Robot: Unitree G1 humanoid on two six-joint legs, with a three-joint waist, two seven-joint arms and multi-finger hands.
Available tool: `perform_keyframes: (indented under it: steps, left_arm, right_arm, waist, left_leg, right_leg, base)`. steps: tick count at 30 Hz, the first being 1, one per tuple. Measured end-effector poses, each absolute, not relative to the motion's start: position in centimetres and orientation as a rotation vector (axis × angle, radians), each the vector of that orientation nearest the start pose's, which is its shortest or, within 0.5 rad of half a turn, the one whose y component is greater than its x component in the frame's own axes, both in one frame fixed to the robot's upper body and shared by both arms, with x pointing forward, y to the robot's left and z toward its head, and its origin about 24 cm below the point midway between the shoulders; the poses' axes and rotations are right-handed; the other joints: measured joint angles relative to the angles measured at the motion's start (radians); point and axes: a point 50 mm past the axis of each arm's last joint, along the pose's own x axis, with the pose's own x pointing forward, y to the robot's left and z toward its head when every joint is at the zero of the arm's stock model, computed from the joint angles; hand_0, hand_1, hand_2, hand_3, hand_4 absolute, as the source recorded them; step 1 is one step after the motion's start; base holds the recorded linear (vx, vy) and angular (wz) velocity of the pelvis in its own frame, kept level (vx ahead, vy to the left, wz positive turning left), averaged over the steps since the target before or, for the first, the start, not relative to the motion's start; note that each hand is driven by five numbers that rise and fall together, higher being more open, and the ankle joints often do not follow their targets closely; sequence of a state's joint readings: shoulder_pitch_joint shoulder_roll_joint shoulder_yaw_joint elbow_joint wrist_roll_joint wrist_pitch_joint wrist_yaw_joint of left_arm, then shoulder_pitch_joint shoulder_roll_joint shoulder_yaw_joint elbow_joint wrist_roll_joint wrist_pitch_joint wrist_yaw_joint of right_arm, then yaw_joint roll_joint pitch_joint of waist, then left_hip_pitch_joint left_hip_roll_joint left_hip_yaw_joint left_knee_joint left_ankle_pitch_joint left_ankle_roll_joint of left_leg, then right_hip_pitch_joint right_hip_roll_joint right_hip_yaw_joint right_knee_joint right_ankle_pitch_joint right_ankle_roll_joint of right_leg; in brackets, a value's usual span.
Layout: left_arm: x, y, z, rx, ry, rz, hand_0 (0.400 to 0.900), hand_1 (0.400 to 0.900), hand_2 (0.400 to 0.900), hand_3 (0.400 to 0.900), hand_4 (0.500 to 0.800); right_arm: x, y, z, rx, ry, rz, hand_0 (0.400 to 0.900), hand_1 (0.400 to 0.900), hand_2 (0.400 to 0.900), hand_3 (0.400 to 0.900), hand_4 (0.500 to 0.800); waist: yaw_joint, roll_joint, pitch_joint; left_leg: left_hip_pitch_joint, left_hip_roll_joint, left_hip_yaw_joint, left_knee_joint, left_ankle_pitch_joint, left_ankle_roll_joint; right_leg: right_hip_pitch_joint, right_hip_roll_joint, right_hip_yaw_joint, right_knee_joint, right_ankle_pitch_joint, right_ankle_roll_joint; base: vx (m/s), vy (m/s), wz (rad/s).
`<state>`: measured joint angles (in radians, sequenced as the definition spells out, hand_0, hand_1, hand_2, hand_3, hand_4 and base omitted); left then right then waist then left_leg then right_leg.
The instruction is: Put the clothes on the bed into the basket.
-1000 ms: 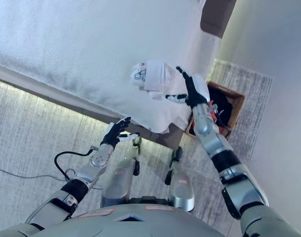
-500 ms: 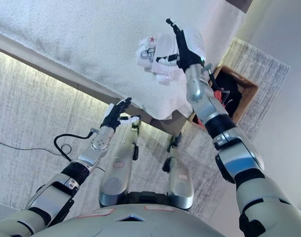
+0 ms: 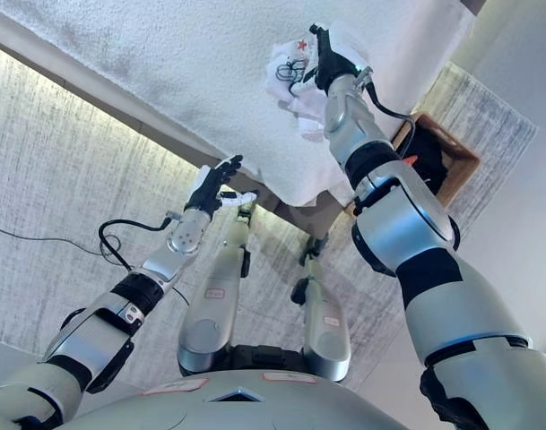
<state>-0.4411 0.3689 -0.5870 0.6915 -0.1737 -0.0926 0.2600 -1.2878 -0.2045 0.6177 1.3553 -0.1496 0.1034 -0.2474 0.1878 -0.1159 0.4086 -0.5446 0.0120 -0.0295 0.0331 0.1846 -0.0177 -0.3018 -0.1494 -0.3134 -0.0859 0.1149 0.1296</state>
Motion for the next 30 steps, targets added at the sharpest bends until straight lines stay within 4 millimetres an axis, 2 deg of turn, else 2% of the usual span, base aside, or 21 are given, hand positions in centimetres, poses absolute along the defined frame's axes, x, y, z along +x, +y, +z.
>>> perform_keyframes:
  steps: [1,2,12,24,30]
  left_arm:
    - [30.8,15.0,-0.7,0.505,0.214,-0.15,0.9,0.9,0.9,0.9,0.8]
    - [30.8,15.0,-0.7,0.508,0.216,-0.152,0.9,0.9,0.9,0.9,0.8]
    - [31.2,15.0,-0.3,0.507,0.209,-0.154,0.9,0.9,0.9,0.9,0.8]
    - [31.1,15.1,-0.5,0.5,0.219,-0.144,0.9,0.9,0.9,0.9,0.8]
    - [30.6,15.7,-1.0,0.483,0.24,-0.113,0.9,0.9,0.9,0.9,0.8]
  right_arm:
    - [42.7,-12.0,16.8,-1.025,0.034,-0.054,0.48,0.48,0.48,0.48,0.548]
    - [42.7,-12.2,16.9,-1.022,0.042,-0.055,0.4,0.4,0.4,0.4,0.5]
    - [42.9,-14.4,17.5,-1.002,0.067,-0.106,0.4,0.4,0.4,0.4,0.5]
    - [42.7,-14.2,16.3,-0.976,0.087,-0.086,0.4,0.4,0.4,0.4,0.5]
    - [41.7,-13.5,15.2,-0.853,-0.033,-0.043,0.4,0.4,0.4,0.4,0.5]
  waist:
    - [0.004,0.0,0.0]
    - [0.007,0.0,0.0]
    - [0.011,0.0,0.0]
    - [0.01,0.0,0.0]
    - [-0.007,0.0,0.0]
  left_leg:
    - [-0.001,0.0,-0.001,0.0,0.0,0.0]
    - [-0.002,0.0,-0.004,0.0,0.0,-0.001]
    - [-0.01,-0.004,-0.02,0.0,0.006,-0.007]
    - [0.022,-0.002,-0.009,0.006,0.007,-0.008]
    - [0.069,0.003,0.025,-0.003,0.005,-0.01]
  right_leg:
    - [0.0,0.0,-0.001,0.0,0.0,0.0]
    - [0.0,0.001,-0.004,0.0,0.0,0.0]
    - [0.0,0.001,-0.015,0.0,0.0,0.0]
    - [0.028,0.0,-0.004,0.0,0.0,0.0]
    - [0.054,-0.002,0.027,0.0,0.006,-0.006]
  base:
    - [0.02,-0.001,0.09]
    - [0.02,0.007,0.09]
    - [0.0,0.003,0.01]
    - [-0.02,0.004,-0.07]
    - [-0.03,-0.011,-0.17]
